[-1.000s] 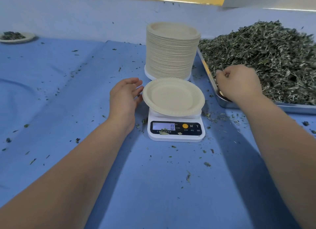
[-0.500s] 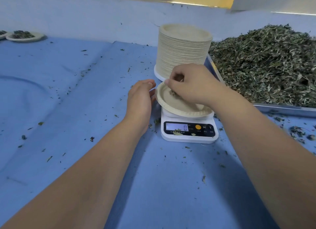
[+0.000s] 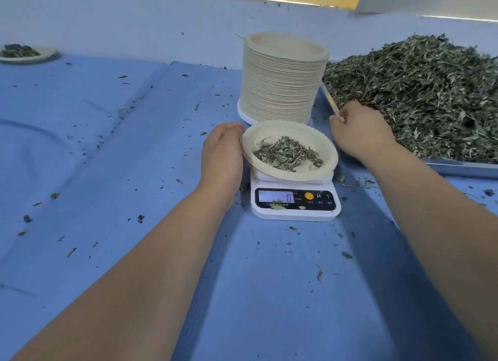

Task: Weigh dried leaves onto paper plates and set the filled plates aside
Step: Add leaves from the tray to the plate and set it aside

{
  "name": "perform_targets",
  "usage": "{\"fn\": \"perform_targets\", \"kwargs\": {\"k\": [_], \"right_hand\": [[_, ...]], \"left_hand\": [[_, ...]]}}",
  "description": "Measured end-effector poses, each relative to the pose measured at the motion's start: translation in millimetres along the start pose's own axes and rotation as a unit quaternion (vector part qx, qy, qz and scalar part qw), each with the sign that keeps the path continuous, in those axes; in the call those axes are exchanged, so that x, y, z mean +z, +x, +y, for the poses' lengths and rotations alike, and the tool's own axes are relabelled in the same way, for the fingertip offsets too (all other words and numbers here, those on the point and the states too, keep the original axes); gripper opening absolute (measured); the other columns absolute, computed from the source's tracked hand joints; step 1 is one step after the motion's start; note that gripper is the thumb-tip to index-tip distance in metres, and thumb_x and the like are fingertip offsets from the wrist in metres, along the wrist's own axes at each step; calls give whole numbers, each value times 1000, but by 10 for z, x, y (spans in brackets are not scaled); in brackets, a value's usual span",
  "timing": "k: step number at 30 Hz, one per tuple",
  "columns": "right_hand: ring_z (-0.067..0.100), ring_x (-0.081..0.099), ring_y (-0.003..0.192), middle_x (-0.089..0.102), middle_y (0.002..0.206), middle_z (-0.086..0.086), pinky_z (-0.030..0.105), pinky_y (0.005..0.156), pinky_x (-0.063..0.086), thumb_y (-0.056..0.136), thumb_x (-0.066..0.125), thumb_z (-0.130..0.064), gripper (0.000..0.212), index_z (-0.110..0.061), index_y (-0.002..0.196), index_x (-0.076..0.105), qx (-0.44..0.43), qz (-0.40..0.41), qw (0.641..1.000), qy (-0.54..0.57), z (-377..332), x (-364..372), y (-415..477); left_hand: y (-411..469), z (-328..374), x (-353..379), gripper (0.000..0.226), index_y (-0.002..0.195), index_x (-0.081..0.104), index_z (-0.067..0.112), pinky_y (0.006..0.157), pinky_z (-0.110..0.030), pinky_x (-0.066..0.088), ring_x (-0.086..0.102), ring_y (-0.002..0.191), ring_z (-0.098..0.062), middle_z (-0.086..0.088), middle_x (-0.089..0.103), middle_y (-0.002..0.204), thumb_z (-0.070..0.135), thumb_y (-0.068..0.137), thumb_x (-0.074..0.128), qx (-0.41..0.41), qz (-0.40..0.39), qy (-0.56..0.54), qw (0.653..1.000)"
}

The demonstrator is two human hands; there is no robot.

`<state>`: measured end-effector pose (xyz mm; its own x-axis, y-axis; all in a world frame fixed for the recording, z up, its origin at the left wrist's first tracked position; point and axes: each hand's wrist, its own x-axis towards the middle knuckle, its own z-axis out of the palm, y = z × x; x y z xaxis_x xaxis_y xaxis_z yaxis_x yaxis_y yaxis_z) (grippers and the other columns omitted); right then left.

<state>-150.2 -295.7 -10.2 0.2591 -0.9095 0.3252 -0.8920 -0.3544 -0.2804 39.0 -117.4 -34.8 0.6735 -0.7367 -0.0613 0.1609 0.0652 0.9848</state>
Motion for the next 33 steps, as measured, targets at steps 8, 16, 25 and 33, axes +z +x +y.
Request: {"fn": "perform_targets", "kwargs": {"k": [8, 16, 25, 33], "right_hand": [[25, 45, 61, 50, 71, 12, 33, 56, 34, 102, 25, -65, 66, -11, 79, 54, 87, -189, 978, 2, 109, 63, 250], [24, 44, 50, 46, 56, 9, 26, 50, 32, 102, 38, -48, 54, -8, 67, 50, 18, -43, 997, -58, 187, 54, 224], [32, 50, 84, 55, 86, 10, 37, 74, 40, 100, 31, -36, 35, -14, 89, 55, 46, -115, 989, -83, 190, -8, 227], [35, 56, 89, 58, 101, 15, 43, 76, 48, 97, 29, -47, 45, -10, 99, 54, 40, -80, 987, -134, 156, -58, 132]], "left_hand": [[-9, -4, 4, 39, 94, 75, 17, 93, -45, 57, 66, 79, -9, 6, 72, 90, 29, 67, 48, 0, -3, -4, 1000], [5, -5, 11, 34, 90, 75, 17, 94, -49, 57, 65, 78, -10, 7, 71, 86, 22, 71, 48, -6, 10, -5, 1000], [44, -61, 17, 35, 92, 75, 23, 89, -41, 60, 68, 83, -6, 4, 75, 99, 31, 71, 48, -2, 14, -8, 1000], [104, -92, 12, 34, 94, 77, 22, 95, -44, 59, 70, 98, -13, 4, 75, 103, 26, 76, 48, 1, 26, 5, 1000]]}}
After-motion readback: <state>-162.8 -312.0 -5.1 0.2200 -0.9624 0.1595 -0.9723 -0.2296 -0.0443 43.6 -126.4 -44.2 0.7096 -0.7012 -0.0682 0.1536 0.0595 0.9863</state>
